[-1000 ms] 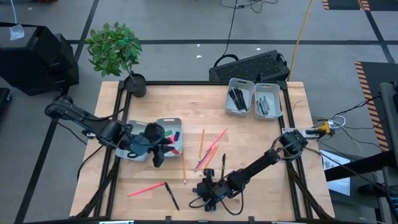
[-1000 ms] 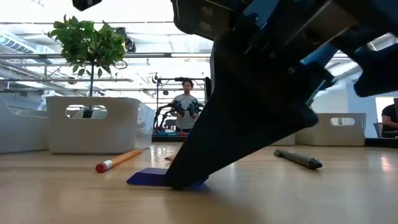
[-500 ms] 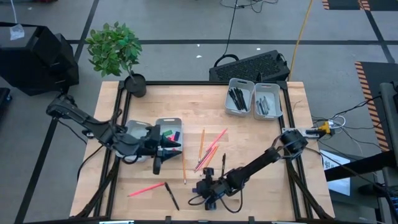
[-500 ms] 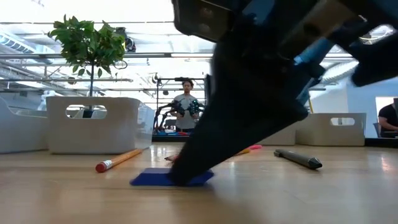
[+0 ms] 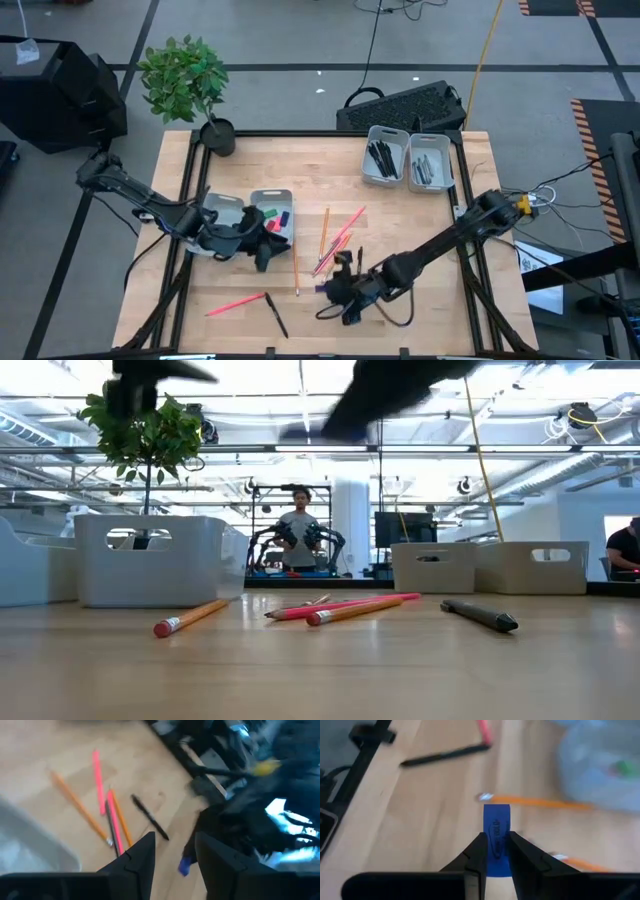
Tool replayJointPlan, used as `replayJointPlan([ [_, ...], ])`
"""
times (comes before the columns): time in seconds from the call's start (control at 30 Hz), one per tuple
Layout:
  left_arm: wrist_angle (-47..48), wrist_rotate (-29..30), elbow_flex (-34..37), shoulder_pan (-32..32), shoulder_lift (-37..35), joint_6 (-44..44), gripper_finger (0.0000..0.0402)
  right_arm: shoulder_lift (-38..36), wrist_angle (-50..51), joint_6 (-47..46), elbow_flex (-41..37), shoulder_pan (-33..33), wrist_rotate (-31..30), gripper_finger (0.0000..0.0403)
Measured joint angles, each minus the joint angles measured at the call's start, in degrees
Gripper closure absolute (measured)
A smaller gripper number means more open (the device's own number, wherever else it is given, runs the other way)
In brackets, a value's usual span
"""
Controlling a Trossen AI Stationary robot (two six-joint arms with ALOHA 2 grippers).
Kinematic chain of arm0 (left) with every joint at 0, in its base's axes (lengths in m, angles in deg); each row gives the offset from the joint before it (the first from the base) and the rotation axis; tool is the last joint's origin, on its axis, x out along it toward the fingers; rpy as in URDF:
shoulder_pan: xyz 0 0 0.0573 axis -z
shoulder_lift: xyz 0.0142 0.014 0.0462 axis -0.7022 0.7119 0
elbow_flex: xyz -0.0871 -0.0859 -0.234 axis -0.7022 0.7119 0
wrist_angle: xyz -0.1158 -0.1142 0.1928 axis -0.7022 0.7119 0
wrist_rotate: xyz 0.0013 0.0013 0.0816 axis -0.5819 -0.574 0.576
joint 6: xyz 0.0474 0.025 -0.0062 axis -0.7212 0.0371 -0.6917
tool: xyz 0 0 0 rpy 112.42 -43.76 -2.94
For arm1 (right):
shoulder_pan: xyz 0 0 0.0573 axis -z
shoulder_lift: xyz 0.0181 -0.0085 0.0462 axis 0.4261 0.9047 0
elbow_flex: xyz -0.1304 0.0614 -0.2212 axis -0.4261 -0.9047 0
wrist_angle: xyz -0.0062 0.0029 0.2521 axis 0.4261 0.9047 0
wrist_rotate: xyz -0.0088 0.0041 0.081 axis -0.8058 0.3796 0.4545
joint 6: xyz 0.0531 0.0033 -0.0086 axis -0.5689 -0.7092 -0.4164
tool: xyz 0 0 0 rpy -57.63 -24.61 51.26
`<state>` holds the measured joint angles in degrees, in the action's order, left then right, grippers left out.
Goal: Sort crayons/erasers/pens/pencils in bins
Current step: Put the blue eraser into the bottom right gray bin
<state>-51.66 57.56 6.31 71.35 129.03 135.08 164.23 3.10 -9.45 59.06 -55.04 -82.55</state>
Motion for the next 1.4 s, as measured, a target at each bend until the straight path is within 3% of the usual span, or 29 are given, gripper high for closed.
replayJointPlan([
  [0.17, -2.86, -3.16, 4.20, -2.11, 0.06, 14.54, 0.0260, -4.44, 1.28, 4.80, 0.13, 2.52, -2.31, 0.0346],
  [0.37, -13.82, -7.44, 8.41, -5.02, 0.17, 22.76, 0.0260, -6.74, 0.67, 8.56, 0.13, 5.72, -2.32, 0.0346],
  [0.53, -16.24, -9.44, 9.02, -7.58, 0.15, 26.39, 0.0260, -6.68, -0.42, 11.28, 0.13, 7.04, -2.28, 0.0346],
  [0.8, -17.55, -11.54, 9.08, -8.43, 1.57, 26.08, 0.0261, -6.74, -7.47, 11.68, 0.13, 10.58, -2.28, 0.0346],
  [0.97, -24.80, -12.26, 9.09, -8.42, 5.69, 24.21, 0.0261, -6.72, -10.27, 12.09, 0.13, 13.17, -1.99, 0.0346],
  [1.4, -29.99, -12.34, 9.08, -9.96, 8.63, 20.91, 0.0261, -6.77, -8.66, 12.93, 0.14, 12.99, 0.83, 0.0346],
])
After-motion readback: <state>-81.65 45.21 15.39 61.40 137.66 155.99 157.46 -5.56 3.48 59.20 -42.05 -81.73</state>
